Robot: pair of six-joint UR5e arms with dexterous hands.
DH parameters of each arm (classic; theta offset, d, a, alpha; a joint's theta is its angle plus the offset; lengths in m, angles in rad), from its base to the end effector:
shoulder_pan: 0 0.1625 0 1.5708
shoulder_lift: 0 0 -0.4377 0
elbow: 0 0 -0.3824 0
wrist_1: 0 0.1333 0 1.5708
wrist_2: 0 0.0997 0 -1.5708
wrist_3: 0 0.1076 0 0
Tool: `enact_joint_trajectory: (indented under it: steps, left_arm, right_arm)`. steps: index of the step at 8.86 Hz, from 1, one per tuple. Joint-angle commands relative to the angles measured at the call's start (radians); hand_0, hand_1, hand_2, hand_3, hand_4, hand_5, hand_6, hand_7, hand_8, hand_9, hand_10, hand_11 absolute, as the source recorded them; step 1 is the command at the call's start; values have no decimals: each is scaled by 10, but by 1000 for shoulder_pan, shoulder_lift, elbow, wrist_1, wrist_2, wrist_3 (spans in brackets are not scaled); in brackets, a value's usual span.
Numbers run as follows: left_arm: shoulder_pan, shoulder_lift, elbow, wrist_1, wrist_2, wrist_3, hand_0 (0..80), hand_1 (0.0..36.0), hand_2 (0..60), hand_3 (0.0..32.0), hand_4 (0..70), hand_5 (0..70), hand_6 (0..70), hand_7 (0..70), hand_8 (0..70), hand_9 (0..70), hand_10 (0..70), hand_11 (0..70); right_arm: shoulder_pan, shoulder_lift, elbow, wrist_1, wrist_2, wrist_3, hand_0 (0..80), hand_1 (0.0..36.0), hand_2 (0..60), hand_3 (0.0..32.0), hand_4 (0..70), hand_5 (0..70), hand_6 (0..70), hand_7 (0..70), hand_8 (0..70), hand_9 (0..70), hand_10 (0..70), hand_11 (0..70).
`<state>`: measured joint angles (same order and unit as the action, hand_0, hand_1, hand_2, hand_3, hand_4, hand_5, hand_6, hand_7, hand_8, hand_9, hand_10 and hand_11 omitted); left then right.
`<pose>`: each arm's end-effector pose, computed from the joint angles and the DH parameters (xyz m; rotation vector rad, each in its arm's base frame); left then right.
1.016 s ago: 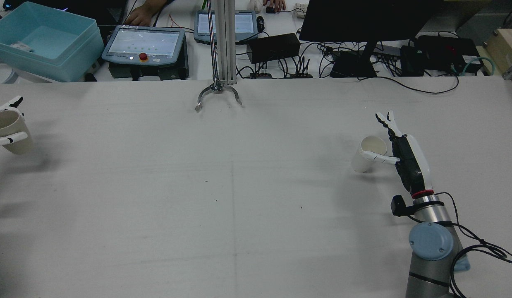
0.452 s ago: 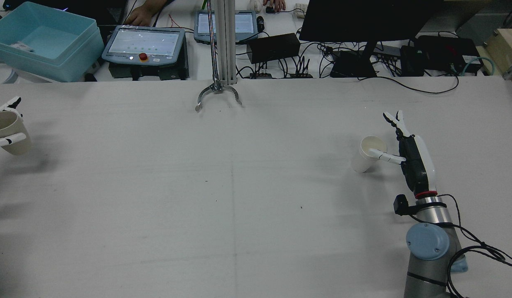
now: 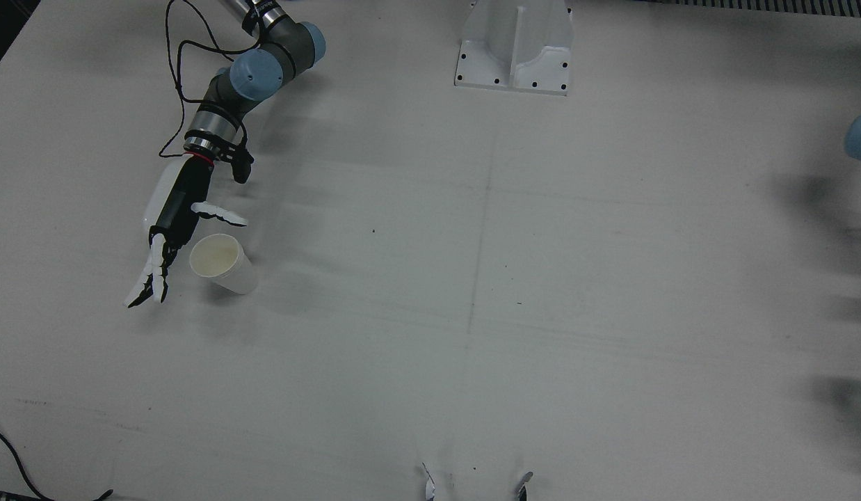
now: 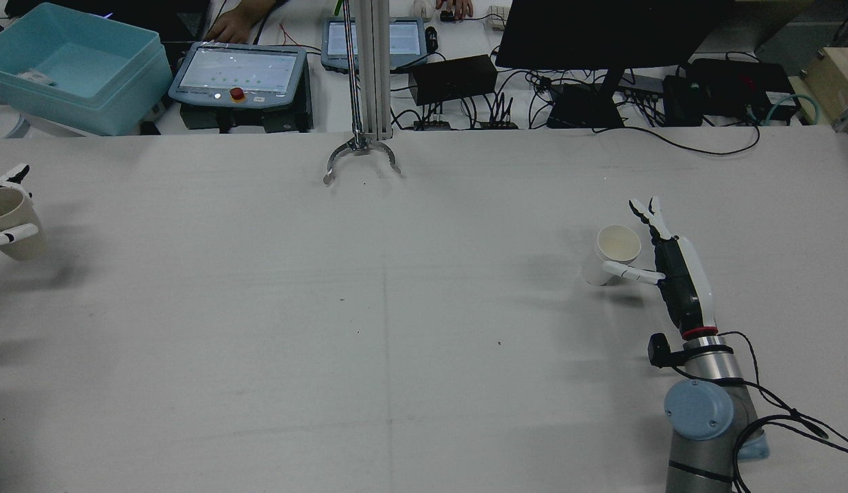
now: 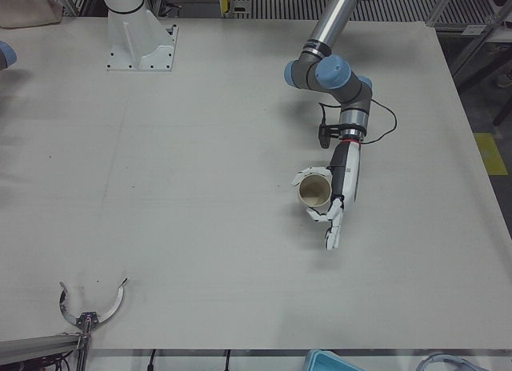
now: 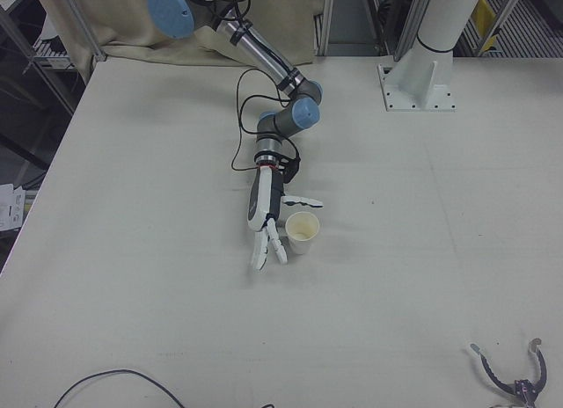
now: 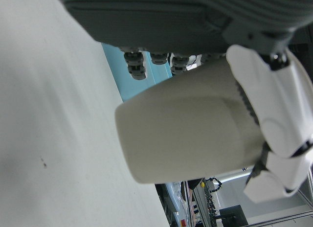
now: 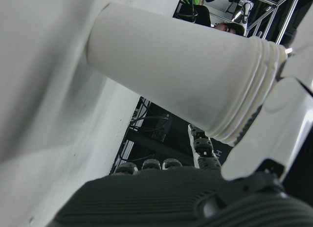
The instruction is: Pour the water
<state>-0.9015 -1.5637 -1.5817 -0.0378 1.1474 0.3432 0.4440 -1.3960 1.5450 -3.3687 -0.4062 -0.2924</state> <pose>0.1595 -0.4877 0.6943 0.0812 2.0169 -1.8646 -0.3418 -0.4196 0.6395 0.4081 -1.9973 2.0746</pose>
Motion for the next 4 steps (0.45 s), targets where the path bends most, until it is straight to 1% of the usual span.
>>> enact_joint_trajectory:
  steps: [1, 3, 4]
  left_arm:
    - [1, 4, 0, -1, 0, 0, 390, 360, 600, 0, 278, 607, 44, 68, 20, 41, 67, 117]
    - [1, 10, 3, -1, 0, 0, 386, 360, 600, 0, 274, 602, 43, 65, 21, 43, 68, 118]
    - [4, 10, 5, -1, 0, 2, 388, 360, 600, 0, 275, 604, 45, 67, 21, 43, 69, 119]
  right_arm:
    - [-2, 46, -25, 2, 1, 1, 419, 98, 92, 0, 14, 57, 0, 0, 1, 0, 0, 5]
    - [-2, 51, -34, 2, 1, -4, 415, 96, 96, 0, 17, 58, 0, 0, 3, 2, 0, 9]
    - [-4, 60, -63, 3, 0, -4, 414, 95, 96, 0, 22, 59, 0, 1, 5, 4, 1, 11]
